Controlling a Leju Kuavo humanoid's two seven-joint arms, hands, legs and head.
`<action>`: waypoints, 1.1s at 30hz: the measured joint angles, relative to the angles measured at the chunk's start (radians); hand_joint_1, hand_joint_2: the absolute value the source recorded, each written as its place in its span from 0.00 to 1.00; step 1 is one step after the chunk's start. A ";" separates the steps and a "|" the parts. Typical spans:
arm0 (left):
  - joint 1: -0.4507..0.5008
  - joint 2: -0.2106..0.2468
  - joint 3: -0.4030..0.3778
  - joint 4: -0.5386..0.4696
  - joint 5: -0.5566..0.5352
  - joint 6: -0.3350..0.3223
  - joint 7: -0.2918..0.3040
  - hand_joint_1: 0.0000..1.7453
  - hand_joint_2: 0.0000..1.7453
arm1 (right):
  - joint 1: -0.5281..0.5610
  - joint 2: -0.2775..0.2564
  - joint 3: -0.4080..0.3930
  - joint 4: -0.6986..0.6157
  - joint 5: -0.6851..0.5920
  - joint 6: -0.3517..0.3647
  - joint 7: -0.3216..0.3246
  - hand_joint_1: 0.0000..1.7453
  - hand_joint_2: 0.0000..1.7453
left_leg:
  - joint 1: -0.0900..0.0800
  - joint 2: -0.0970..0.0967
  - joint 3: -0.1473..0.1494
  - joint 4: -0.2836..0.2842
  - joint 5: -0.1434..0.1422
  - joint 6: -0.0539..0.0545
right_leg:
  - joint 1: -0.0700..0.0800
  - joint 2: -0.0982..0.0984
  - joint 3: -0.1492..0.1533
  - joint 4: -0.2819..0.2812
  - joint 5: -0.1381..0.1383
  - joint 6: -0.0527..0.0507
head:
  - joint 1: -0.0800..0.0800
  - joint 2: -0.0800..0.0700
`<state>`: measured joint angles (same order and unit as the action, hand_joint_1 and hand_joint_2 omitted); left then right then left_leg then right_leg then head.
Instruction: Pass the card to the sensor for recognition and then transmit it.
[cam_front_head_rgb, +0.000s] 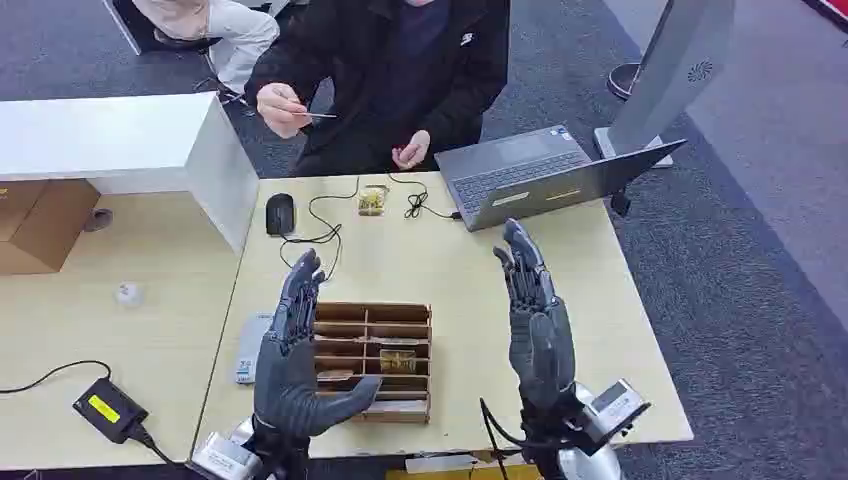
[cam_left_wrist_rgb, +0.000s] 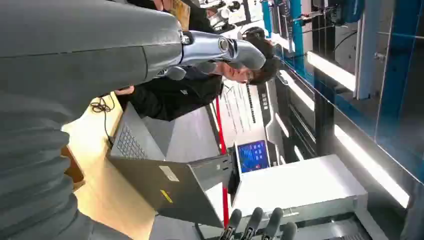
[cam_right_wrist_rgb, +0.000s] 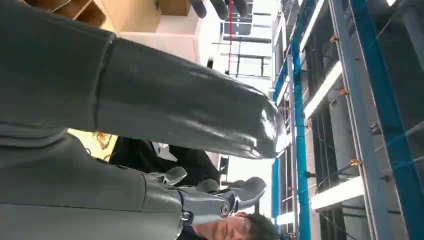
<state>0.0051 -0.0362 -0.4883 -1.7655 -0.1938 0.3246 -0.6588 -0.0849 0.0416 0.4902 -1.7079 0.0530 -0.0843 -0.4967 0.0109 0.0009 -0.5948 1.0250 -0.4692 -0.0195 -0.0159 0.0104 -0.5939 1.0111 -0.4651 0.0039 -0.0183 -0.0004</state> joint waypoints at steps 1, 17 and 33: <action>0.000 0.000 0.000 0.000 0.000 -0.001 0.000 0.00 1.00 | 0.000 0.000 0.000 0.000 0.000 0.000 0.000 0.00 0.00 | 0.000 0.000 0.000 0.000 0.000 0.000 | 0.000 0.000 0.000 0.000 0.000 0.000 | 0.000 0.000; -0.049 0.033 0.053 0.006 -0.444 0.283 0.126 0.00 1.00 | -0.003 0.000 0.000 0.000 0.002 0.010 0.000 0.00 0.00 | 0.000 0.000 0.000 0.000 0.000 0.000 | 0.000 0.000 0.000 0.000 0.000 0.000 | 0.000 0.000; -0.221 0.106 0.217 0.239 -1.052 0.365 0.439 0.00 1.00 | -0.039 0.000 0.000 0.010 -0.016 0.064 0.011 0.00 0.00 | 0.000 0.000 0.000 0.000 0.000 0.000 | 0.000 0.000 0.000 0.000 0.000 0.000 | 0.000 0.000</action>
<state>-0.2157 0.0702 -0.2708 -1.5264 -1.2458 0.6901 -0.2194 -0.1242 0.0416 0.4902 -1.6976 0.0370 -0.0199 -0.4860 0.0111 0.0008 -0.5947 1.0250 -0.4688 -0.0198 -0.0158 0.0104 -0.5938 1.0114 -0.4647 0.0035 -0.0183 -0.0004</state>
